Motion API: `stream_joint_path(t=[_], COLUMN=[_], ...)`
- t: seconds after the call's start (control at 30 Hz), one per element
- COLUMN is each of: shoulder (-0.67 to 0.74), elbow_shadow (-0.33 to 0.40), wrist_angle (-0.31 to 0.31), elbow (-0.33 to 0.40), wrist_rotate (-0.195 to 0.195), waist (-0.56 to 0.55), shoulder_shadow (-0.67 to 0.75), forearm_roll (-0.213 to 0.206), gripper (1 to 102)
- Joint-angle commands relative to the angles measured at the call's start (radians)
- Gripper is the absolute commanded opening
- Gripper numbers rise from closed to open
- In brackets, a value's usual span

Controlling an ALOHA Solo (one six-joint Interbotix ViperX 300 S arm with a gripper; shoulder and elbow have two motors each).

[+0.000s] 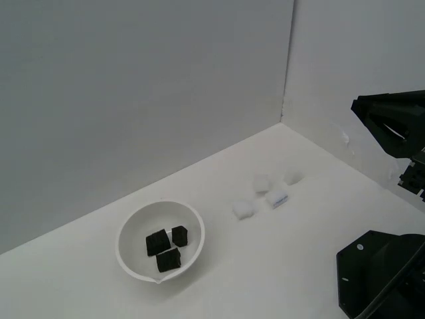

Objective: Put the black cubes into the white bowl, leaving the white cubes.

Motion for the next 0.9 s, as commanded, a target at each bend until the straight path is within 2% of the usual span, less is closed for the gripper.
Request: stream_joint_path(t=[0.0,0.37,0.87], shoulder=[0.02,0.143,0.141], elbow_shadow=[0.003,0.018,0.018], wrist_angle=[0.003,0.008,0.008], elbow=[0.005,0.023,0.025], wrist_rotate=[0.003,0.002,0.002], waist=[-0.015,-0.015,-0.015], shoulder_shadow=[0.018,0.138,0.14], forearm_roll=[-0.008,-0.008,-0.006], gripper=[3,3,3])
